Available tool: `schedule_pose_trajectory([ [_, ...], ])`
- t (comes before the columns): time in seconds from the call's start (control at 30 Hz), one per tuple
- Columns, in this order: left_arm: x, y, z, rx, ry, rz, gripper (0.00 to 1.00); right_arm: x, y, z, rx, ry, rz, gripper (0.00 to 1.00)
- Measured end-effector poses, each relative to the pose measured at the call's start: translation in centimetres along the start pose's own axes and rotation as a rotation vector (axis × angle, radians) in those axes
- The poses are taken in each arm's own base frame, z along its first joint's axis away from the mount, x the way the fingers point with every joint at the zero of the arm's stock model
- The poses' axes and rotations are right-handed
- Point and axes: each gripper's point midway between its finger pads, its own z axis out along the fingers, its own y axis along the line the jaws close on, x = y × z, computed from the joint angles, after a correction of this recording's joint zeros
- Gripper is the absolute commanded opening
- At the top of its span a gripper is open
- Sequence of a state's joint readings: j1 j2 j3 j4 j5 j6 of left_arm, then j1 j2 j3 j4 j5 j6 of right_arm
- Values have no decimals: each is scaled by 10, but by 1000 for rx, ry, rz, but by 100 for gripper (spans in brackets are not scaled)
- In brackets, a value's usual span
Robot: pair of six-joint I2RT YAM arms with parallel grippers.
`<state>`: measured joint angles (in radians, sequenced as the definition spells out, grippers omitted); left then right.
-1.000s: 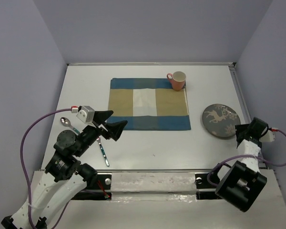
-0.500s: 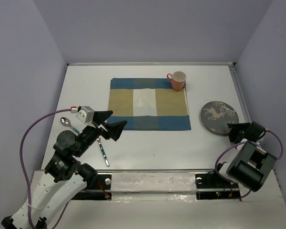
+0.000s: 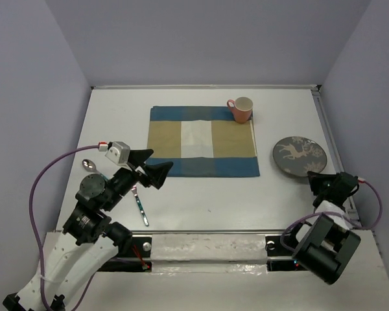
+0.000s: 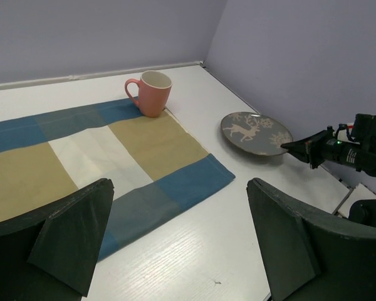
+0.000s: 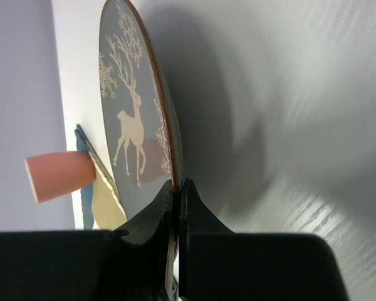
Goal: Set the dinner table for one person
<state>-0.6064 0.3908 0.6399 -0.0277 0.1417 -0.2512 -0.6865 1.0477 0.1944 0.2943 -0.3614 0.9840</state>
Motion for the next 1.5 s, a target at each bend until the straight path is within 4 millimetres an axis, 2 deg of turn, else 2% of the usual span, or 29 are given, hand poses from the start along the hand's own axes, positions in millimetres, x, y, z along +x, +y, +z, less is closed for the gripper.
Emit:
schedule_pose_trajectory([
  [0.1, 2, 3, 2, -13, 8, 0, 99, -2, 14, -12, -39, -20, -21, 0],
  [0.23, 3, 8, 4, -28, 14, 0, 99, -4, 56, -31, -140, -34, -85, 0],
  [0.4, 5, 14, 6, -50, 20, 0, 99, 2, 137, -59, -340, 0, -180, 0],
  [0.43, 5, 15, 6, -56, 21, 0, 99, 10, 157, -66, -391, 28, -204, 0],
  [0.5, 5, 18, 7, -65, 22, 0, 99, 33, 184, -73, -462, 93, -246, 0],
  [0.53, 5, 19, 7, -70, 22, 0, 99, 55, 198, -78, -502, 158, -275, 0],
  [0.63, 5, 24, 8, -89, 21, 1, 99, 120, 220, -89, -577, 331, -349, 0],
  [0.7, 4, 27, 8, -105, 17, 2, 99, 171, 222, -94, -596, 465, -402, 0],
  [0.8, 4, 31, 8, -123, 15, 2, 99, 233, 211, -91, -567, 614, -474, 0],
  [0.87, 4, 33, 8, -129, 15, 2, 99, 260, 203, -82, -531, 665, -503, 0],
  [0.93, 4, 34, 8, -132, 16, 2, 99, 280, 196, -65, -486, 679, -525, 0],
  [1.2, 5, 37, 10, -144, 22, 1, 99, 325, 191, -14, -416, 653, -526, 0],
  [1.33, 7, 38, 11, -146, 27, 0, 99, 348, 188, -2, -411, 676, -518, 0],
  [1.5, 7, 38, 11, -147, 30, 0, 99, 364, 176, 6, -392, 701, -503, 0],
])
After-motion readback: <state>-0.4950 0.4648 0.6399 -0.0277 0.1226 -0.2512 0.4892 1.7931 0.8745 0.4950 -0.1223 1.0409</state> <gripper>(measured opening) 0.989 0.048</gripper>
